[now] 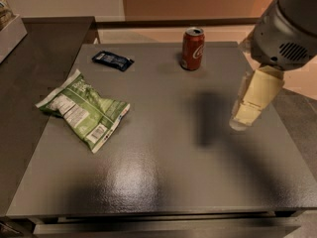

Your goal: Pick green jalapeno chip bag

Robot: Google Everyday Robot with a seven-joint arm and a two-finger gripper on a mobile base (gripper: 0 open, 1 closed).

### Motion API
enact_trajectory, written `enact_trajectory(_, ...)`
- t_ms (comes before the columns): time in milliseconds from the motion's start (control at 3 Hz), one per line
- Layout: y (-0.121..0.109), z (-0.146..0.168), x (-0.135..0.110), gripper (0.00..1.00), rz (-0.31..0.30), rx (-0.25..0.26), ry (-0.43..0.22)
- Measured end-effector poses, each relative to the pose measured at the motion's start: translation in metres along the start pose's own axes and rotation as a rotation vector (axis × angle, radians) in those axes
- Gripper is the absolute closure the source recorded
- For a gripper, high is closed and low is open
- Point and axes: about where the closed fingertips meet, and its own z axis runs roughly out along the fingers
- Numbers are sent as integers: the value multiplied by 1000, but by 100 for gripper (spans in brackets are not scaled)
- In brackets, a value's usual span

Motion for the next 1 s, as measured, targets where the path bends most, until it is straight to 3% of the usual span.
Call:
enact_trajectory(667, 17, 25, -65, 0, 13, -28, -74)
enact_trajectory(1000, 24, 43, -96, 0, 21, -15, -104)
